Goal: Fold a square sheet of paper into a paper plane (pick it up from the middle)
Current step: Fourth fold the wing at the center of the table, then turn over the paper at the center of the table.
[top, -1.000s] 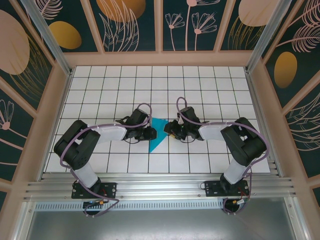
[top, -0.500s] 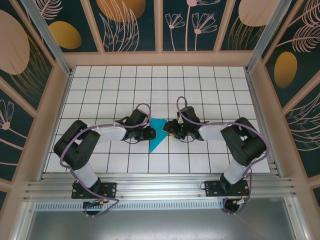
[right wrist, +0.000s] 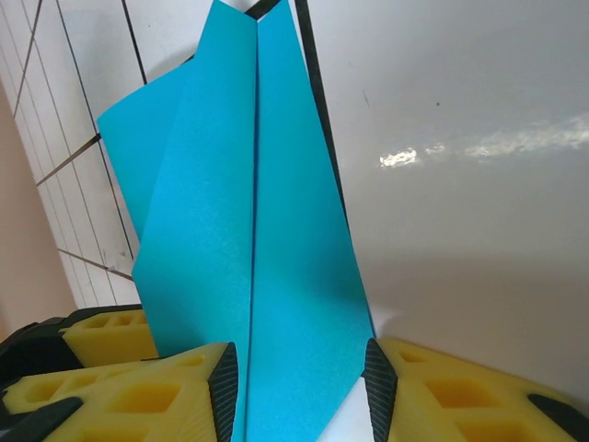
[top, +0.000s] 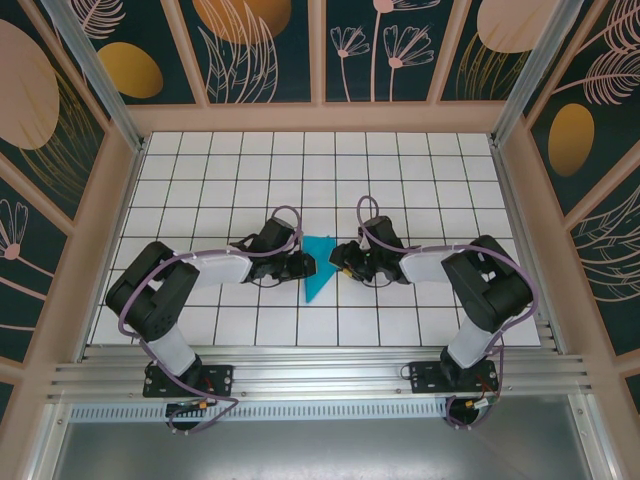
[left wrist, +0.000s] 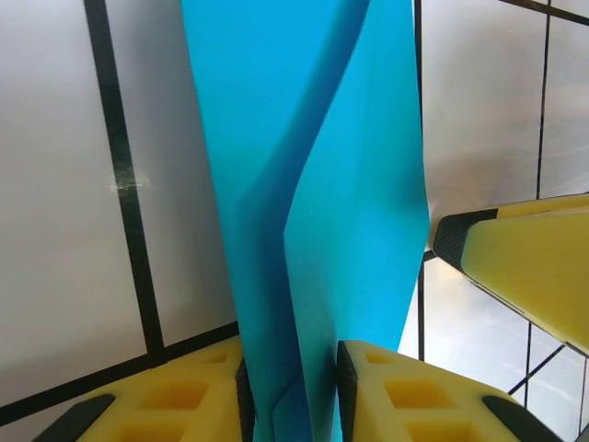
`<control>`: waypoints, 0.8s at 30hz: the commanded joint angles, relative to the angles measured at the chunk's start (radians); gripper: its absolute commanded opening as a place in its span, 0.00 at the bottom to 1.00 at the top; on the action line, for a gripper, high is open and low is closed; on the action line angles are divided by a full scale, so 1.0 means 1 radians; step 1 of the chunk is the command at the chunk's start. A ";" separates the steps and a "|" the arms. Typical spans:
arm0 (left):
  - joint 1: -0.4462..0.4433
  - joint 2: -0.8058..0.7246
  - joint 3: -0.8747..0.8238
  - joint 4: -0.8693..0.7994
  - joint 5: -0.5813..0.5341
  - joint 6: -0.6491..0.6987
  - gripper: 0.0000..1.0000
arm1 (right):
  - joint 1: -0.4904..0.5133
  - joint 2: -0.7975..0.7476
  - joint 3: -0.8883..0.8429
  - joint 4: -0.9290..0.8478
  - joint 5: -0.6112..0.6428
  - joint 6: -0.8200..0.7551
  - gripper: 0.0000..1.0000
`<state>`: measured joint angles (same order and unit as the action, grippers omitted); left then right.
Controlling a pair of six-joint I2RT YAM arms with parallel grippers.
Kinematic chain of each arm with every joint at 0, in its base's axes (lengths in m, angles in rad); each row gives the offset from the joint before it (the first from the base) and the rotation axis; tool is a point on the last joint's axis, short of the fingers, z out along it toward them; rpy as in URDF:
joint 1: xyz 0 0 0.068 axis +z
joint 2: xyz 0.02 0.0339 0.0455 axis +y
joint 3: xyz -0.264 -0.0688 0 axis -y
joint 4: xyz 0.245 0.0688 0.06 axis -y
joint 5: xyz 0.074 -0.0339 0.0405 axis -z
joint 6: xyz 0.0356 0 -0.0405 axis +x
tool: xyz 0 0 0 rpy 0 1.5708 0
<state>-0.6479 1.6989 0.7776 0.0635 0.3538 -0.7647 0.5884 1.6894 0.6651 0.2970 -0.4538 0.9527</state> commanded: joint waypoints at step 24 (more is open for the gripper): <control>0.019 0.004 -0.037 0.139 0.122 -0.163 0.28 | 0.031 -0.079 -0.160 0.309 -0.096 0.261 0.60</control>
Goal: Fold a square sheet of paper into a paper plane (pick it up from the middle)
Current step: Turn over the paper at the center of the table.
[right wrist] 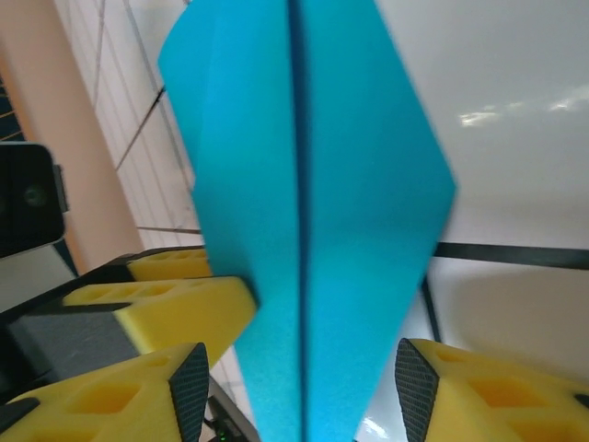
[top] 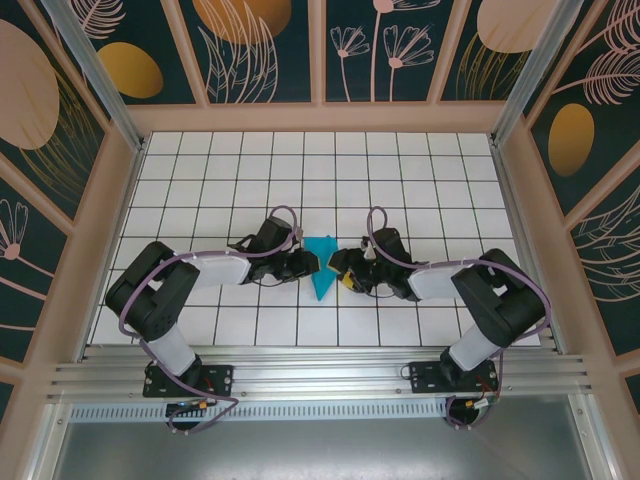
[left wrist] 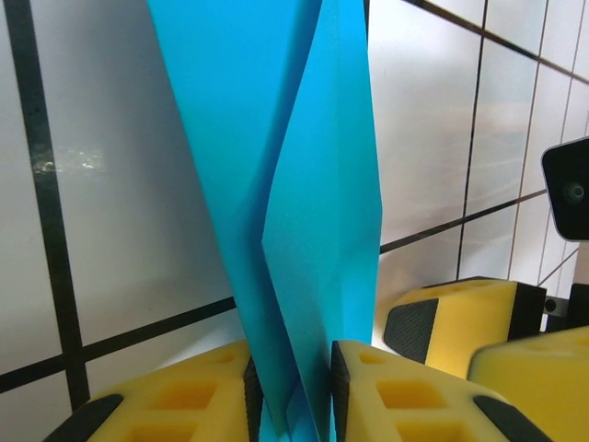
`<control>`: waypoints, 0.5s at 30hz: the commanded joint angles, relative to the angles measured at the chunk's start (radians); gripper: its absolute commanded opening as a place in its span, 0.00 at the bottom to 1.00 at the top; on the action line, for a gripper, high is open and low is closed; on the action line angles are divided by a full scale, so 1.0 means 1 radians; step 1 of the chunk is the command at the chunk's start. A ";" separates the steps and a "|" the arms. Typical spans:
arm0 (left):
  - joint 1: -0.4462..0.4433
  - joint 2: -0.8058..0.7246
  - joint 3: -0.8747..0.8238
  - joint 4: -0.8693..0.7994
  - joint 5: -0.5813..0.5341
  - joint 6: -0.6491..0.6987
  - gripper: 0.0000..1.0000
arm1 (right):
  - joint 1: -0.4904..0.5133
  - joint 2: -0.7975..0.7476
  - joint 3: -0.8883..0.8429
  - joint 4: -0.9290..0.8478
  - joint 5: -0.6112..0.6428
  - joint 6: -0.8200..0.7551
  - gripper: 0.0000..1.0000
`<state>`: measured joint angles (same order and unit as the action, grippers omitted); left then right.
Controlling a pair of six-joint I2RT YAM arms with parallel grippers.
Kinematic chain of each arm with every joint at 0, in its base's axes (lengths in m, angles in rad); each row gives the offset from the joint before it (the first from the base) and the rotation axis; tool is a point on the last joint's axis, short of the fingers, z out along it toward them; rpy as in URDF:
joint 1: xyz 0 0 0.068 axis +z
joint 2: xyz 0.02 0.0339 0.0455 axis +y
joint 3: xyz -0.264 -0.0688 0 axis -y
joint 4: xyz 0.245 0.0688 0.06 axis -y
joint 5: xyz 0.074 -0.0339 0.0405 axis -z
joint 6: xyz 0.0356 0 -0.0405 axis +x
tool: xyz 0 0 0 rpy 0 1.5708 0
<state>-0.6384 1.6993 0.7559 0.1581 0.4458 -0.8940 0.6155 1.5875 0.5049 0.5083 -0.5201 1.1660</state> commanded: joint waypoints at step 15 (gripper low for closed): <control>0.016 0.005 -0.040 0.084 0.031 -0.072 0.23 | 0.018 -0.023 -0.014 -0.027 0.067 0.057 0.61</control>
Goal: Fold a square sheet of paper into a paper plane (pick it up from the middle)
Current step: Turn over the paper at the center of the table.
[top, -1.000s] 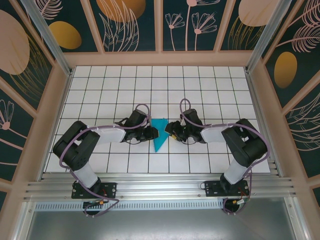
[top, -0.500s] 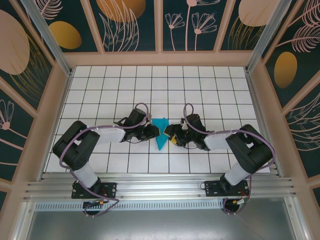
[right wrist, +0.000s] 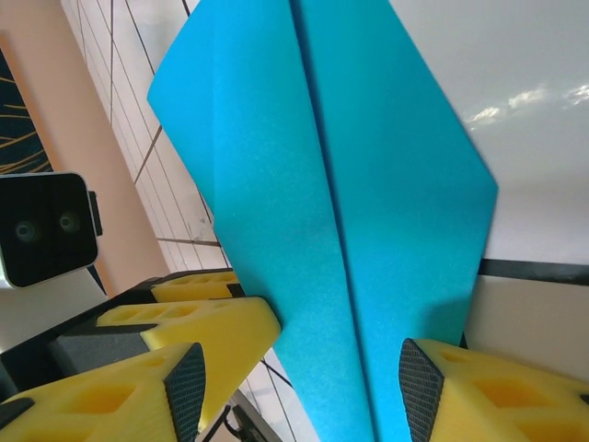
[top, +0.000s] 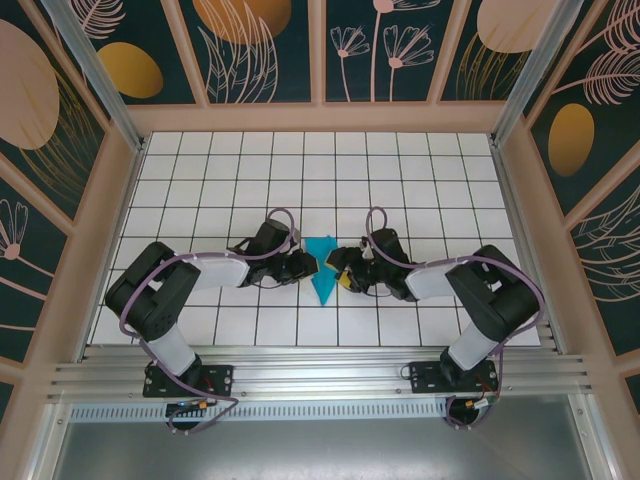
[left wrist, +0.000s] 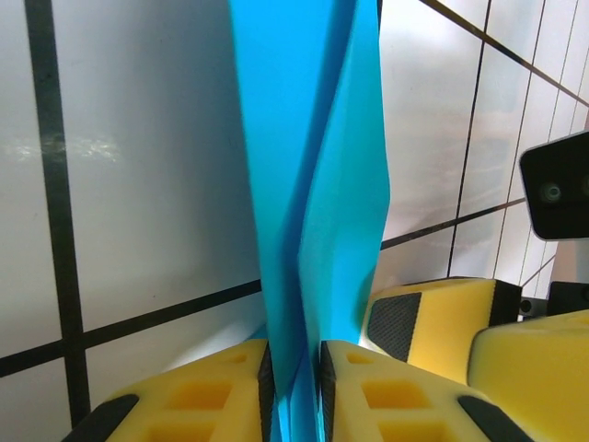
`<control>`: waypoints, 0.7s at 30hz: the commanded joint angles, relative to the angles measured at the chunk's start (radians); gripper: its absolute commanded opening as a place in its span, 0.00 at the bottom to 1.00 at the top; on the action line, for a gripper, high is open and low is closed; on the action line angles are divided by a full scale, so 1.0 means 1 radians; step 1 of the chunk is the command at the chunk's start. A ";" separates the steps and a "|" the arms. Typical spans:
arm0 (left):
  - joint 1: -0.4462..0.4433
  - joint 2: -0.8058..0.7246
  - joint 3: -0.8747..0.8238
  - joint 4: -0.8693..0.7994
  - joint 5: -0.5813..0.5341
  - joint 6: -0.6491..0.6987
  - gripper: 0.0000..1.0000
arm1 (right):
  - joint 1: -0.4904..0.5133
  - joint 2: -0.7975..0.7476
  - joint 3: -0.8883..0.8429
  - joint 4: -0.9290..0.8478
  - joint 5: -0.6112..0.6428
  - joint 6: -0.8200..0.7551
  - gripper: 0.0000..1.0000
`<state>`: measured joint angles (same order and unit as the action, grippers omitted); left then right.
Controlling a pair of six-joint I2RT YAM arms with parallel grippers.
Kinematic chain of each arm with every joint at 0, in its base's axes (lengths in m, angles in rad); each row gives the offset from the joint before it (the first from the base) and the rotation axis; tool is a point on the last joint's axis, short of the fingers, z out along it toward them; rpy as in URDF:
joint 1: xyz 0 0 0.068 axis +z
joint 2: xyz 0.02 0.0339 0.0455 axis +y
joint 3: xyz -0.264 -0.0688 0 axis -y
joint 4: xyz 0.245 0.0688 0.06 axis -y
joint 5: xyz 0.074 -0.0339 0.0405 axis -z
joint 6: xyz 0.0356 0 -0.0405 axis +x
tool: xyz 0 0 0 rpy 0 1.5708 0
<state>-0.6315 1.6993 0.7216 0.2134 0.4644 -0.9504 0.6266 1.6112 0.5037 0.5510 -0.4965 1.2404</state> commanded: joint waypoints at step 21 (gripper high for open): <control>0.028 -0.007 -0.056 0.192 0.092 -0.127 0.11 | 0.027 -0.001 -0.017 0.030 0.005 0.018 0.61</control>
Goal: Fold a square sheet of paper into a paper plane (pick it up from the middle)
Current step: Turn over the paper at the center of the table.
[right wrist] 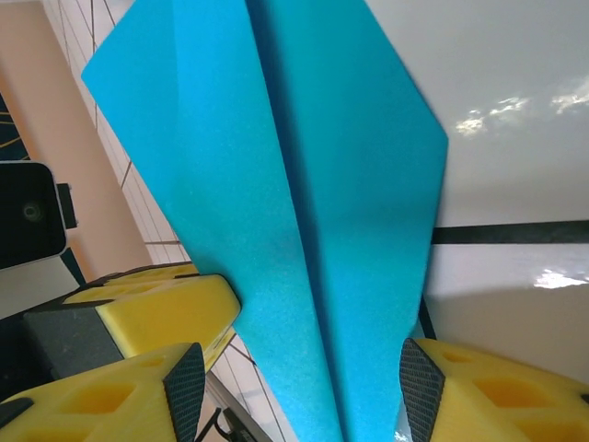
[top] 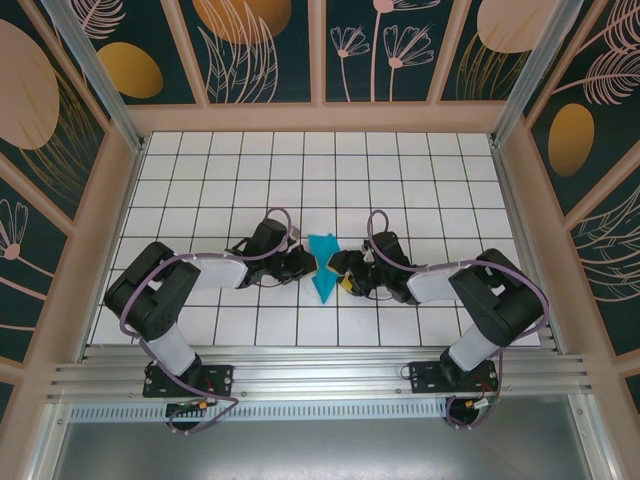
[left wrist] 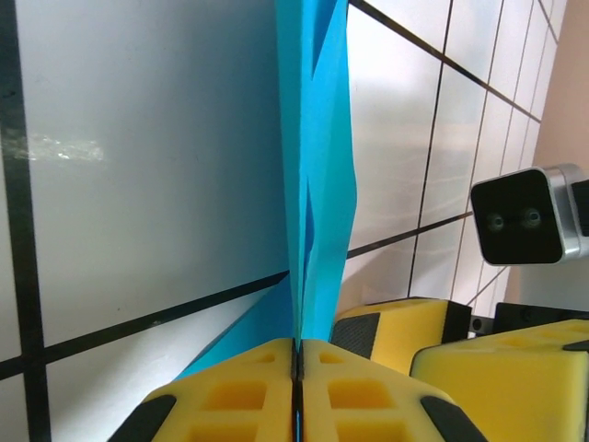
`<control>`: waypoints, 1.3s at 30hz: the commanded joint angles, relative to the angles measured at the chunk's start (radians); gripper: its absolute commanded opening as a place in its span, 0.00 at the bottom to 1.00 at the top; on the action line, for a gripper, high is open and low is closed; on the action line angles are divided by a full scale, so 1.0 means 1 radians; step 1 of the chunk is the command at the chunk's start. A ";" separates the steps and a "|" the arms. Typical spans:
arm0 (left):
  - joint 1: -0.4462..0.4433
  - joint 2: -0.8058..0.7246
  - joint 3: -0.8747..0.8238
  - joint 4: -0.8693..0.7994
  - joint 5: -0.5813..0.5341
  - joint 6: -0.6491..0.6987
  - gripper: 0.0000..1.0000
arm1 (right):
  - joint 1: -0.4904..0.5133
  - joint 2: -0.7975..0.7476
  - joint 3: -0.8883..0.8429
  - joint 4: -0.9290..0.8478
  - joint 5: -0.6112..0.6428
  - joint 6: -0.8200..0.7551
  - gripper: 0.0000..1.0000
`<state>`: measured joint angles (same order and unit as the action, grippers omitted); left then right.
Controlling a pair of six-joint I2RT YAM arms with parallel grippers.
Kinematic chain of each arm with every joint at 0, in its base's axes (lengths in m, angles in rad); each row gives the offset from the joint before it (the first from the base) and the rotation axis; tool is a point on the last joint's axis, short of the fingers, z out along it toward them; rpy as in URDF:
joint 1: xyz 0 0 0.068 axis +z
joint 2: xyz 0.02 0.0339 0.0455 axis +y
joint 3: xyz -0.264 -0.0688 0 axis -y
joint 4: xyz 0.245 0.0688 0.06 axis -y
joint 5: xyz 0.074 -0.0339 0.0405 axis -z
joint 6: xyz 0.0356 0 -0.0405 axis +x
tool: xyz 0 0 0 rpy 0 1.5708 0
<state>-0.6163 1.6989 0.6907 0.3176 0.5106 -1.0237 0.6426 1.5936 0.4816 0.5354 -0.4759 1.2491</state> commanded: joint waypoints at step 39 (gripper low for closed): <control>0.051 -0.024 -0.135 0.362 0.114 -0.272 0.11 | 0.001 0.038 0.059 0.223 -0.043 -0.011 0.68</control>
<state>-0.5694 1.6726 0.5678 0.6292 0.5987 -1.2774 0.6434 1.6058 0.5072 0.6712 -0.4999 1.2476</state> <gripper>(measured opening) 0.111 0.677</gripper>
